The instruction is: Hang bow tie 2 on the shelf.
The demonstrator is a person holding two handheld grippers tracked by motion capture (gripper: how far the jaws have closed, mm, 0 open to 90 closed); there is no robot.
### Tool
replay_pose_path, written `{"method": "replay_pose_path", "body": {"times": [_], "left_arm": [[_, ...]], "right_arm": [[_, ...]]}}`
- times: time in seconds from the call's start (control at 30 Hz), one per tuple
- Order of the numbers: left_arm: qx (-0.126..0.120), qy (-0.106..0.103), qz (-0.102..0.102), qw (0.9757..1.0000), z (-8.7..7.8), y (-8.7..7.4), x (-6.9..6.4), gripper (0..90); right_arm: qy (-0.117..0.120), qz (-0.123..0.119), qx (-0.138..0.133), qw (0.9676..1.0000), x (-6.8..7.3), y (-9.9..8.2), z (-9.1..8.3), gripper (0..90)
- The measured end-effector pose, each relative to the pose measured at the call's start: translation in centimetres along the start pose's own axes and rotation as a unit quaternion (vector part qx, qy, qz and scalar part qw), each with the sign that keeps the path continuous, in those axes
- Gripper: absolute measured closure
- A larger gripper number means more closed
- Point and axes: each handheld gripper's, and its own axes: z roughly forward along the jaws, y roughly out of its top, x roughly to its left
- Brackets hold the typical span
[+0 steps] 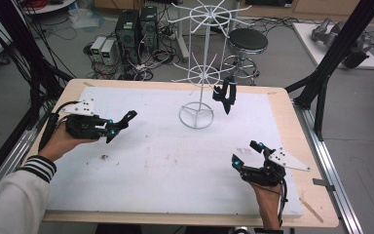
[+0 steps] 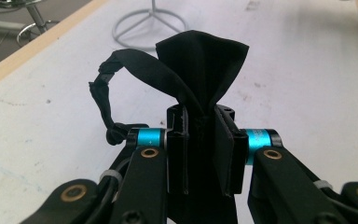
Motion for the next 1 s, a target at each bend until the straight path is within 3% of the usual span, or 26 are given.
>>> {"method": "replay_pose_path", "body": {"times": [0.2, 0.43, 0.77, 1.0], "left_arm": [[-0.035, 0.008, -0.011, 0.9993, -0.2, 0.7, -0.2, 76.1], [-0.089, 0.014, -0.030, 0.9955, -0.4, 1.4, -0.2, 76.2], [-0.128, 0.016, -0.035, 0.9910, 0.4, 2.5, -0.1, 76.2], [-0.156, 0.014, -0.035, 0.9870, 1.2, 3.9, 0.0, 76.2]], "right_arm": [[-0.001, -0.011, -0.001, 0.9999, 0.5, 0.0, 0.0, 10.6], [0.000, -0.017, -0.015, 0.9997, 0.8, -0.5, -0.4, 10.6], [-0.011, -0.039, -0.046, 0.9981, 0.8, -1.3, -0.1, 10.6], [-0.010, -0.036, -0.046, 0.9983, 0.7, -1.5, 0.2, 10.6]]}}
